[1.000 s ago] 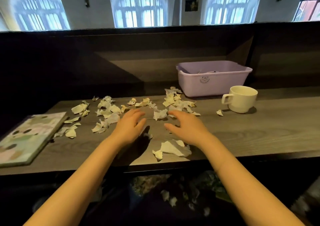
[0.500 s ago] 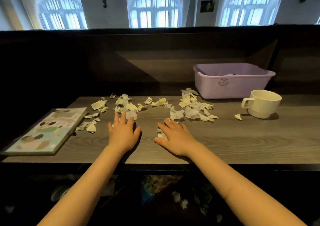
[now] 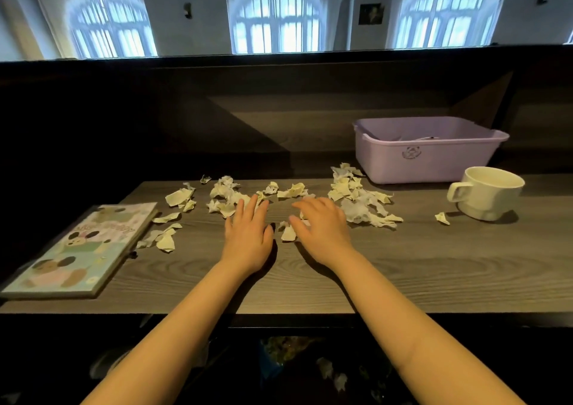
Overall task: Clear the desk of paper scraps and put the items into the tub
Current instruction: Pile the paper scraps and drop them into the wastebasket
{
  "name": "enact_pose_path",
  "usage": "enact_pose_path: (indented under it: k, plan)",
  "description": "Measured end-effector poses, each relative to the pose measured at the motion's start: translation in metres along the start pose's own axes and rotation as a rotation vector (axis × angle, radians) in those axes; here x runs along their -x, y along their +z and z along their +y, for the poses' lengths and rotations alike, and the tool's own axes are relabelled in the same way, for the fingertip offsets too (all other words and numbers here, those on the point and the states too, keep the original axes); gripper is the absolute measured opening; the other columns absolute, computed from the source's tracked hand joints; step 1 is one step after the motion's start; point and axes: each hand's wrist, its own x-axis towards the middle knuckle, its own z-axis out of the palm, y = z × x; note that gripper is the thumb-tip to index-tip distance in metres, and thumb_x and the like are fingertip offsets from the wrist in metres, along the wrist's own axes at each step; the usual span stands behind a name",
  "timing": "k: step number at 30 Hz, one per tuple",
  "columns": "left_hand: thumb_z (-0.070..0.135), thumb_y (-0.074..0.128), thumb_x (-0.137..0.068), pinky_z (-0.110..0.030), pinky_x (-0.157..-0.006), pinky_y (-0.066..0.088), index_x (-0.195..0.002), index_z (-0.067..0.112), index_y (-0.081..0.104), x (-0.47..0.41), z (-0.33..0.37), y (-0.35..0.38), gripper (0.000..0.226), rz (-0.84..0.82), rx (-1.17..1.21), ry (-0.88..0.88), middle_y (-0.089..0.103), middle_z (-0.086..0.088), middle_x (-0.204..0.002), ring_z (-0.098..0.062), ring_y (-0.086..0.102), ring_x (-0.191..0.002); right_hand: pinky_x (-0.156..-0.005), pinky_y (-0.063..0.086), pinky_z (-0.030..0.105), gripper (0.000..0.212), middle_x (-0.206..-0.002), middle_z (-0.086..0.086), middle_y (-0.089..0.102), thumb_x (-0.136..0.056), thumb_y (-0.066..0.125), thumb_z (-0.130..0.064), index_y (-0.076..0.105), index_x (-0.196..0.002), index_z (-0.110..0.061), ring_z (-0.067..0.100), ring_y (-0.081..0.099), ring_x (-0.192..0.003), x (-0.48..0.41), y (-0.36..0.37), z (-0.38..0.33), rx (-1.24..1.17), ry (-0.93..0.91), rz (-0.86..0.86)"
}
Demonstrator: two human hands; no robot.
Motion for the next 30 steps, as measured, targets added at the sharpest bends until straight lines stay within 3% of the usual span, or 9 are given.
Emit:
enact_pose_path:
  k: [3,9,17,20,24,26,28,30]
  plan:
    - [0.047,0.030,-0.097,-0.050,-0.117,0.003,-0.149,0.024,0.017,-0.002,0.017,0.008,0.058,-0.043,0.012,0.054,0.005,-0.002,-0.159,-0.024,-0.006,-0.147,-0.106,0.029,0.038,0.040,-0.135,-0.003,0.051,-0.097,0.039,-0.040,0.051,-0.130,-0.022,0.016,0.039,-0.129,-0.005,-0.020,0.014,-0.041,0.133,0.129]
    - [0.060,0.028,-0.093,-0.051,-0.118,0.001,-0.149,0.032,0.015,-0.016,0.037,0.020,0.064,-0.153,-0.108,0.197,0.002,0.000,-0.160,-0.021,-0.007,-0.147,-0.110,0.025,0.046,0.040,-0.132,0.005,0.054,-0.096,0.042,-0.038,0.053,-0.127,-0.016,0.023,0.043,-0.127,0.009,-0.052,0.088,0.183,0.351,0.190]
    - [0.058,0.032,-0.092,-0.047,-0.119,0.004,-0.147,0.031,0.021,-0.021,0.039,0.026,0.063,-0.143,-0.078,0.184,0.010,0.001,-0.159,-0.021,-0.001,-0.147,-0.115,0.015,0.052,0.054,-0.146,0.014,0.037,-0.096,0.034,-0.045,0.039,-0.138,-0.011,0.036,0.025,-0.138,0.015,-0.052,0.133,0.209,0.715,0.016]
    - [0.058,0.034,-0.092,-0.046,-0.119,0.004,-0.148,0.030,0.020,-0.021,0.041,0.026,0.064,-0.148,-0.072,0.175,0.010,0.001,-0.159,-0.019,-0.001,-0.147,-0.115,0.018,0.050,0.060,-0.149,0.017,0.032,-0.096,0.031,-0.049,0.033,-0.142,-0.012,0.041,0.023,-0.137,0.013,-0.048,0.136,0.157,0.691,-0.050]
    - [0.057,0.037,-0.092,-0.046,-0.119,0.005,-0.148,0.029,0.021,-0.023,0.040,0.027,0.065,-0.149,-0.073,0.162,0.012,0.001,-0.159,-0.019,0.001,-0.147,-0.110,0.029,0.043,0.058,-0.149,0.010,0.035,-0.096,0.033,-0.048,0.034,-0.143,-0.015,0.033,0.034,-0.134,0.012,-0.042,0.124,0.043,0.478,-0.103]
    - [0.056,0.038,-0.092,-0.045,-0.119,0.006,-0.147,0.028,0.023,-0.023,0.041,0.028,0.064,-0.132,-0.061,0.158,0.015,0.000,-0.158,-0.019,0.003,-0.147,-0.109,0.031,0.042,0.052,-0.145,0.008,0.041,-0.097,0.037,-0.042,0.039,-0.140,-0.014,0.029,0.039,-0.131,0.011,-0.044,0.120,-0.005,0.438,-0.018]
    - [0.056,0.039,-0.091,-0.045,-0.119,0.007,-0.147,0.027,0.024,-0.023,0.041,0.028,0.064,-0.122,-0.054,0.156,0.016,0.000,-0.158,-0.019,0.004,-0.147,-0.114,0.022,0.047,0.049,-0.145,0.008,0.042,-0.097,0.038,-0.039,0.041,-0.139,-0.014,0.027,0.033,-0.136,0.011,-0.049,0.123,0.097,0.494,0.126]
    - [0.056,0.039,-0.092,-0.045,-0.119,0.008,-0.147,0.028,0.024,-0.023,0.042,0.027,0.064,-0.122,-0.057,0.156,0.016,0.000,-0.158,-0.019,0.004,-0.147,-0.116,0.011,0.052,0.053,-0.152,0.011,0.031,-0.097,0.035,-0.042,0.035,-0.143,-0.015,0.029,0.018,-0.143,0.011,-0.055,0.131,0.172,0.676,0.127]
